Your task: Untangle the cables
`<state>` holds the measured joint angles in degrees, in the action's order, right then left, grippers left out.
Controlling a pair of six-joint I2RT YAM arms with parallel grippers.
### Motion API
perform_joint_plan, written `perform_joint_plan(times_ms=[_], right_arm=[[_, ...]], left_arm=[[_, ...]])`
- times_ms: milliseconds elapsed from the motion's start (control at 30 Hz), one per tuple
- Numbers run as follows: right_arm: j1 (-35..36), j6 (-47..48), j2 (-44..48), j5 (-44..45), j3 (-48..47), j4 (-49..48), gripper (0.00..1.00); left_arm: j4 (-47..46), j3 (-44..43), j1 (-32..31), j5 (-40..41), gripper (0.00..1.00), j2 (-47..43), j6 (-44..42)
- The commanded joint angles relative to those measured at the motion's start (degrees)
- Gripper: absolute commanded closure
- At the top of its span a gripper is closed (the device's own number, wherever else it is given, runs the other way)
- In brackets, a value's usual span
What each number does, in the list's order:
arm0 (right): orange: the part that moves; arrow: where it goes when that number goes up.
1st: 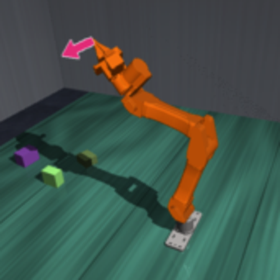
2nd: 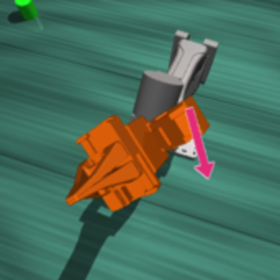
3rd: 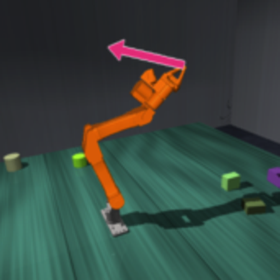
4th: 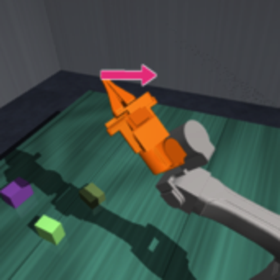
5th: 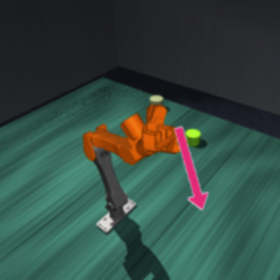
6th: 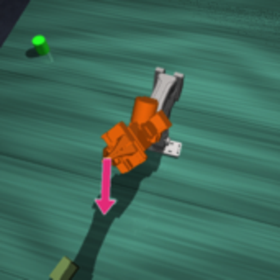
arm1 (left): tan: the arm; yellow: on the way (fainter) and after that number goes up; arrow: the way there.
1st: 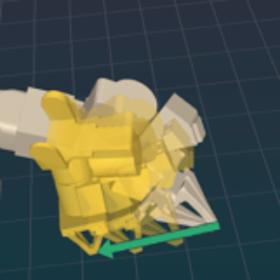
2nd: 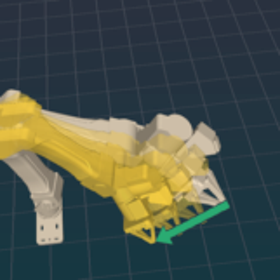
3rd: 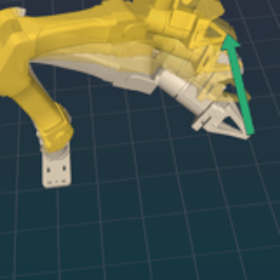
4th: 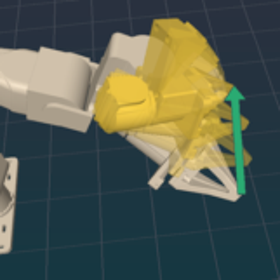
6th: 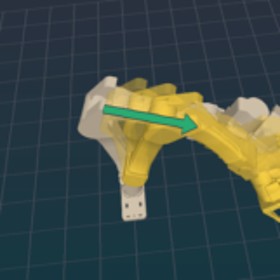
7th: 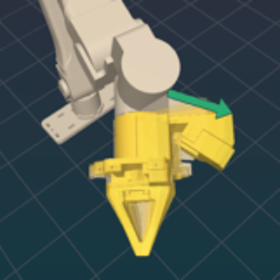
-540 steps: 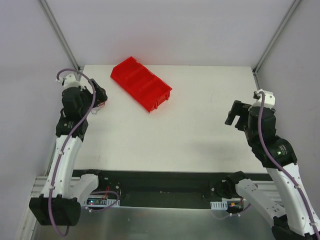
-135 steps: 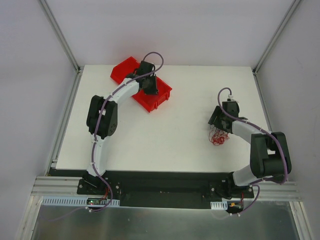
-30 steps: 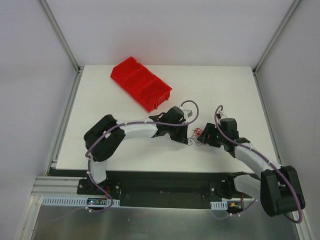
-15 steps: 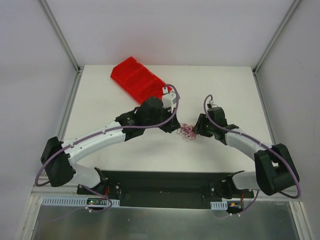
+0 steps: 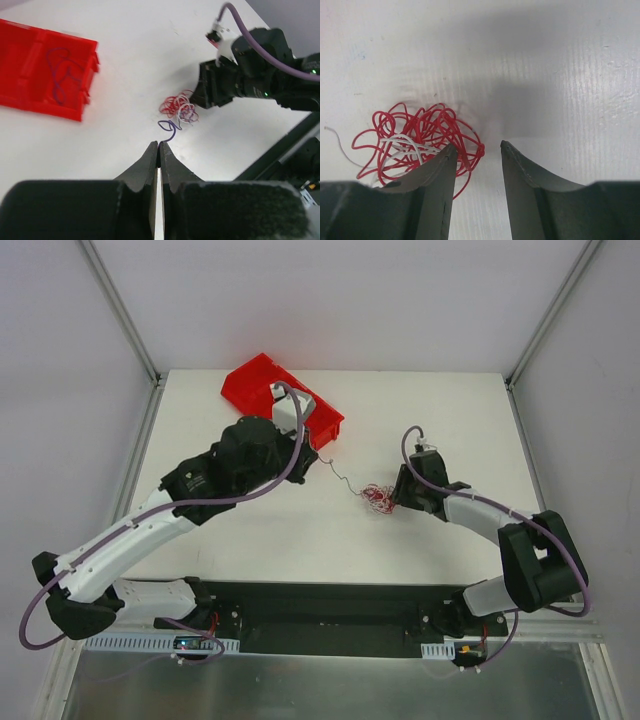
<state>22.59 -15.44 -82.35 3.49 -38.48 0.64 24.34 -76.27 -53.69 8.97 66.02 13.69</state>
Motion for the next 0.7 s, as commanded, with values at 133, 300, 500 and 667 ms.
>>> perform_joint_plan(times_ms=[133,300,500,667], right_arm=[[-1.7,1.3,0.3,2.7,1.0,-0.4,0.56],[-4.0,1.5,0.4,3.3,0.9,-0.2,0.56],[-6.5,1.2,1.1,2.8,1.9,-0.3,0.55],[-7.6,1.0,1.0,1.9,2.0,-0.2,0.55]], left_arm=[[11.7,-15.0,0.1,21.1,1.0,-1.8,-8.1],[13.2,-21.8,0.2,27.1,1.0,0.3,-8.1],[13.6,-25.9,0.2,28.2,1.0,1.9,-5.3],[14.4,-29.2,0.3,28.9,1.0,3.9,-6.1]])
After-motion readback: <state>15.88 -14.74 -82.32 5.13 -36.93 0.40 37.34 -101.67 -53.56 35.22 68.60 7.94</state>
